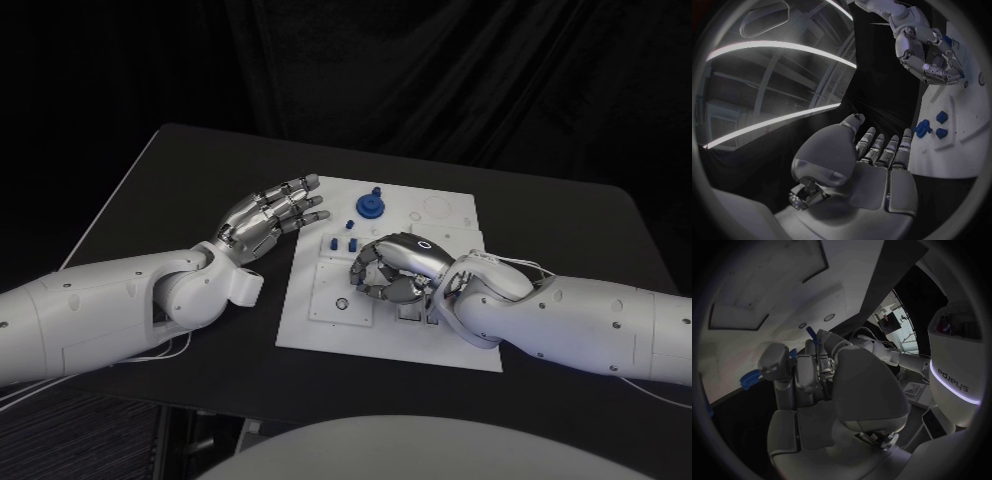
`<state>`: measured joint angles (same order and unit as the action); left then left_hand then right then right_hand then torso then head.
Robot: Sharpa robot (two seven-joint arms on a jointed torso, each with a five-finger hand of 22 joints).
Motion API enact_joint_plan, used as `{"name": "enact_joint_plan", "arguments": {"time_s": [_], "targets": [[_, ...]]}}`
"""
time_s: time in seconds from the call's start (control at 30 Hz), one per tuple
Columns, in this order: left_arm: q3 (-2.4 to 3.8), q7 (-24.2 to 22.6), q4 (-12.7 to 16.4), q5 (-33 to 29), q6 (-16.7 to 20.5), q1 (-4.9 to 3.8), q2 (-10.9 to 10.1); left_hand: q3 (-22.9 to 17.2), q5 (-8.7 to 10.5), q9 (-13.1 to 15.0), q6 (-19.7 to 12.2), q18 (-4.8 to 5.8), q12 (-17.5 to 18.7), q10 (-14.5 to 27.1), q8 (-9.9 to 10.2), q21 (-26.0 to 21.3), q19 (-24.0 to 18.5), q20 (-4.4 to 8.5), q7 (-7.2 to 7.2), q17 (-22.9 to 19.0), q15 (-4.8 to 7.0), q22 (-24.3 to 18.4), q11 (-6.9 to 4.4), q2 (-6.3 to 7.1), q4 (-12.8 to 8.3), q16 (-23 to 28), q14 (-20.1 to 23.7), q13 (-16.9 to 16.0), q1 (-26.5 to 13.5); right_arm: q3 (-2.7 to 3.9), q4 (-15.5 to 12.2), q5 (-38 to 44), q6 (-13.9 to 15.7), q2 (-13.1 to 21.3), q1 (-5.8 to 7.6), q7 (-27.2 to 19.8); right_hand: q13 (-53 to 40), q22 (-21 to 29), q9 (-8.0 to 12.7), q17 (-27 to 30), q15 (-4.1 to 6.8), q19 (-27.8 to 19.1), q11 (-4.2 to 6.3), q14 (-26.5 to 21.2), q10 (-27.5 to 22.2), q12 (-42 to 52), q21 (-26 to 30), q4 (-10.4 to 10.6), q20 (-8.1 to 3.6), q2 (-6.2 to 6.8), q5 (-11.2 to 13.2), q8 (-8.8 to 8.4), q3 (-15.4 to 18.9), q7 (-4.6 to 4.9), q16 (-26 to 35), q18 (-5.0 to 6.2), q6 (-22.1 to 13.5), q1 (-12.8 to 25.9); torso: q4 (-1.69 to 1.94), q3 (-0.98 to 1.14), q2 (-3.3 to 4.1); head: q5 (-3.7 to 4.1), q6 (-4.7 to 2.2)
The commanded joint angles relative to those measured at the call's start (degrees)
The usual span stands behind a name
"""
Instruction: Assemble the parts on the task board
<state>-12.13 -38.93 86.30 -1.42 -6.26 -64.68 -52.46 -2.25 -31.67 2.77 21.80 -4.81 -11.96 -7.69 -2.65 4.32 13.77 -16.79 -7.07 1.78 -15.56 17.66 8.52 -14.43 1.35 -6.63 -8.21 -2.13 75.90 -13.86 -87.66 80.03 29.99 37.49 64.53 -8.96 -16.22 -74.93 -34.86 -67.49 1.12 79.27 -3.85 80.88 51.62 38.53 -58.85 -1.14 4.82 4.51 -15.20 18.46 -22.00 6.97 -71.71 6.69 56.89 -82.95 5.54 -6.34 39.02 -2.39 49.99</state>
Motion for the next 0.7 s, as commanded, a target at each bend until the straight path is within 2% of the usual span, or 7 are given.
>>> {"name": "enact_joint_plan", "arguments": {"time_s": [0.03,0.47,0.7], "targets": [[0.04,-1.0,0.0,0.2,-0.8,0.11,0.2,-0.4,0.27,0.1,0.1,0.5,-0.1,-0.1,-0.4,0.0,0.0,-0.02,-0.25,0.0,-0.2,0.0,-0.55,0.12,0.0,-0.2,0.2,-0.1,-0.5,0.01,0.4,-1.6,0.2,-0.3,-0.26,1.0,0.1,-7.4,-0.4,-0.3,0.08,0.5,0.86,0.4,1.5,-0.4,-0.3,-0.4,-0.05,0.01,0.9,0.33,-0.3,-0.04,-0.3,-0.82,-0.4,-0.9,0.09,-0.03,-0.02,-0.04,0.01],[0.04,-0.9,-0.2,0.2,-1.0,0.15,0.4,-0.5,0.28,0.1,0.1,0.5,-0.1,-0.1,-0.4,0.0,-0.1,-0.02,-0.31,0.0,-0.19,-0.1,-0.72,0.14,0.0,-0.2,0.2,-0.1,-0.6,0.02,1.3,-2.5,-0.9,-1.2,-0.93,1.1,0.4,-7.2,-1.5,0.0,0.03,0.3,0.83,0.0,1.9,-0.8,0.1,-0.6,-0.03,0.08,3.6,0.8,-0.8,-0.02,-0.1,-0.74,-1.0,-1.4,0.01,-0.03,0.04,-0.2,0.01],[0.04,-0.8,-0.2,0.2,-1.0,0.2,0.4,-0.5,0.28,0.1,0.1,0.5,-0.1,-0.1,-0.4,0.0,-0.1,-0.02,-0.31,0.0,-0.19,-0.1,-0.72,0.14,0.0,-0.2,0.2,-0.1,-0.6,0.02,1.4,-2.5,-2.0,-1.0,-1.07,1.9,0.4,-7.1,-1.6,0.3,0.01,0.0,0.79,-0.1,1.8,-0.9,0.7,-0.5,-0.02,0.07,3.7,0.84,-0.8,-0.01,0.2,-0.62,-1.0,-1.3,0.05,-0.01,0.05,-0.21,0.01]]}}
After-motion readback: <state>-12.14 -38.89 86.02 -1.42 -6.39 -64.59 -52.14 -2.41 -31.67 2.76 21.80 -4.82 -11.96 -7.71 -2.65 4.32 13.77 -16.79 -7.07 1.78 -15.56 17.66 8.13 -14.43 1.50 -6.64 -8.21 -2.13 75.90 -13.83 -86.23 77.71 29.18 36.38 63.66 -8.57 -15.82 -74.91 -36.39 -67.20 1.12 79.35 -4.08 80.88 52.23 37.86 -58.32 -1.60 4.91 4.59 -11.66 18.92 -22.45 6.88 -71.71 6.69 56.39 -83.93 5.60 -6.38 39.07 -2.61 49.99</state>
